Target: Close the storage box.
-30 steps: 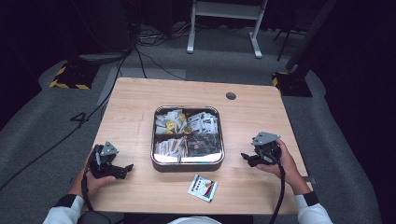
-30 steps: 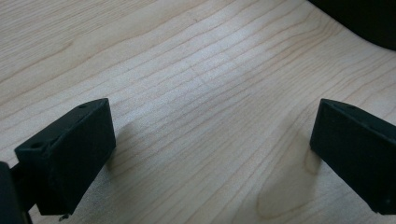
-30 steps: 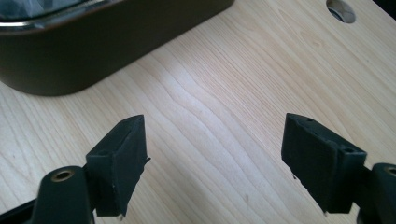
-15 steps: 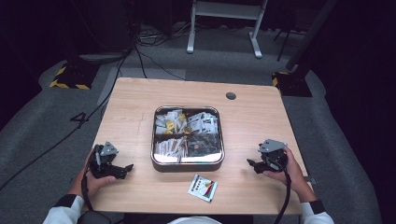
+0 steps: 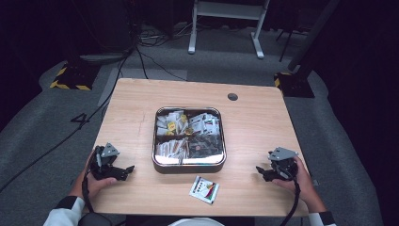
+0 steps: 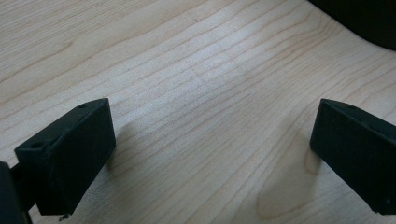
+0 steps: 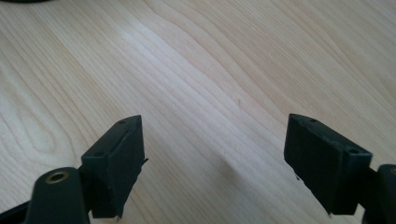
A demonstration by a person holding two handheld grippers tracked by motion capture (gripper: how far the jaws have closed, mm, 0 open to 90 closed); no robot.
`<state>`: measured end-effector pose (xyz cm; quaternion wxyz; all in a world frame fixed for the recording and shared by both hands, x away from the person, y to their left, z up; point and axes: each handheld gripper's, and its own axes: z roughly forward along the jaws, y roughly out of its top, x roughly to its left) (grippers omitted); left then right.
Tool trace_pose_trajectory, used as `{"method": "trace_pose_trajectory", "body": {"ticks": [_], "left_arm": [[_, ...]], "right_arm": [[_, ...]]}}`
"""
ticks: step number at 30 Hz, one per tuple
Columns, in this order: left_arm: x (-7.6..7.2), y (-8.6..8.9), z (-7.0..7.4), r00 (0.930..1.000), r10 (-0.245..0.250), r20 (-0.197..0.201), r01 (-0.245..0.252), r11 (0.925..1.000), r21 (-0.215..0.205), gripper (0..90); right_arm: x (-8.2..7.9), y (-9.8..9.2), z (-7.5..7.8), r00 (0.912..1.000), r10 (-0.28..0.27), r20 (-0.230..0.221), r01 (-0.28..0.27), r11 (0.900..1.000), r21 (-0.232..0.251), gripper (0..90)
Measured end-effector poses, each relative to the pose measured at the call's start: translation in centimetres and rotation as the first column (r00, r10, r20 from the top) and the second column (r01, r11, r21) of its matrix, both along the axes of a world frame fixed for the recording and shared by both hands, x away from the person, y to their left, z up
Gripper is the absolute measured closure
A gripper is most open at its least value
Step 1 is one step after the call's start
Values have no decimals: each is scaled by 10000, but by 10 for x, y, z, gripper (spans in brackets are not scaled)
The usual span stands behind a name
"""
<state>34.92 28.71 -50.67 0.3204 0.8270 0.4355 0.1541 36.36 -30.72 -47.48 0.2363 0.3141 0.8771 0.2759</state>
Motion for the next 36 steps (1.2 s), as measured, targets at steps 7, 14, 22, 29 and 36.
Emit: {"method": "trace_pose_trajectory", "body": {"ticks": [7,14,22,29,36], "left_arm": [[0,0,0,10000,-8,9,8,10000,2,4],[0,0,0,10000,-6,7,6,10000,-1,3],[0,0,0,10000,1,0,-1,10000,0,3],[0,0,0,10000,18,-1,-18,10000,3,3],[0,0,0,10000,3,-22,-2,10000,15,3]], "right_arm": [[-7,-14,-9,9996,-275,-106,278,9993,264,204],[-12,-28,-15,9972,-728,-144,736,9950,671,191],[-17,-46,-21,9915,-1232,-417,1279,9821,1386,183],[-21,-62,-29,9810,-1744,-850,1903,9506,2451,164],[-22,-66,-29,9763,-1995,-845,2145,9451,2464,160]]}}
